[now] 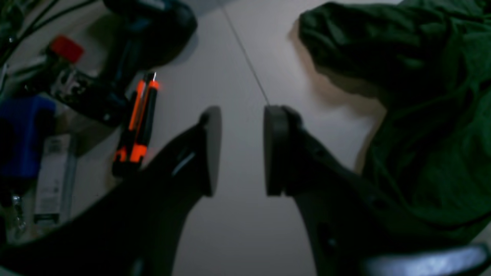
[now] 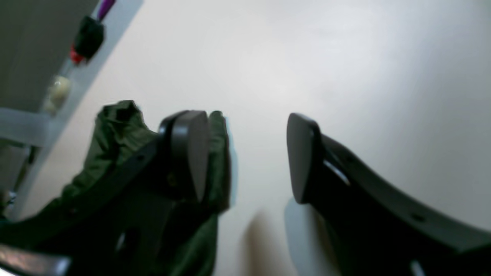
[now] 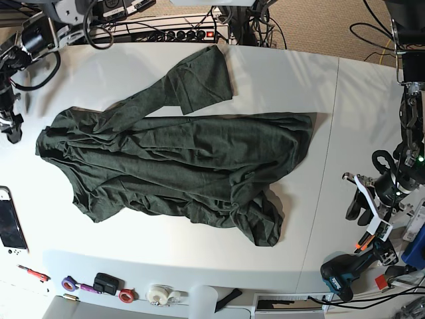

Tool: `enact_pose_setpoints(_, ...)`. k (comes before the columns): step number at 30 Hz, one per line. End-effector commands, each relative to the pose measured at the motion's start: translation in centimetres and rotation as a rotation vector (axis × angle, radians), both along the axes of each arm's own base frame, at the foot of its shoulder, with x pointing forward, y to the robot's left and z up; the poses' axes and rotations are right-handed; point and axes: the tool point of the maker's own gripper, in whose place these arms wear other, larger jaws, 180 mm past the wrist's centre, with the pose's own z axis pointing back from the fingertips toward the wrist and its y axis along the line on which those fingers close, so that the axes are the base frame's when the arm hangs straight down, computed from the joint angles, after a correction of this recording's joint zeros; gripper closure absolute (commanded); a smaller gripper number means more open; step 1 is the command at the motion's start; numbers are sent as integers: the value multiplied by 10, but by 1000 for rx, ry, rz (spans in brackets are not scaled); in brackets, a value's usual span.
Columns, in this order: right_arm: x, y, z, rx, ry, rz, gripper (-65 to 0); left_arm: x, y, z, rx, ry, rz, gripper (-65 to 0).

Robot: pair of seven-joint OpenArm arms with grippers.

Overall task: Layout the t-shirt on the table in an organized manner, then fold the t-shirt properly
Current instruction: 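Grasp the shirt's hem corner with the right gripper and the opposite edge with the left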

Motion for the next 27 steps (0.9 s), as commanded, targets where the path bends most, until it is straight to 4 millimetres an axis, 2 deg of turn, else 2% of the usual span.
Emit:
enact_pose_setpoints(1, 9, -11, 19, -25, -51, -6, -322, 8, 3, 23, -8, -64, 0, -196)
enact_pose_setpoints(8, 33, 21, -35, 112, 3, 43, -322, 8, 3, 21, -4, -57, 1, -196)
enact_pose_setpoints(13, 46, 48, -48, 97, 74, 154, -306, 2, -5, 16, -67, -10, -19, -196)
enact_pose_setpoints(14, 48, 54, -51, 91, 94, 181, -253, 0, -8, 15, -82, -4, -26, -196)
enact_pose_setpoints(16, 50, 65, -57, 88, 134, 232, -62, -6, -13, 9, -116, 19, -38, -196)
enact_pose_setpoints(17, 51, 69, -59, 85, 149, 249, 0, -11, -15, 2, -131, 50, -40, -196)
enact_pose_setpoints(19, 51, 72, -61, 84, 161, 263, 0, -25, -19, -16, -172, 144, -36, -220)
enact_pose_setpoints(23, 51, 71, -61, 84, 160, 262, 0, -61, -34, -56, -261, 308, -42, -326)
enact_pose_setpoints(27, 49, 74, -64, 95, 180, 276, 0, -93, -50, -92, -331, 410, -16, -327)
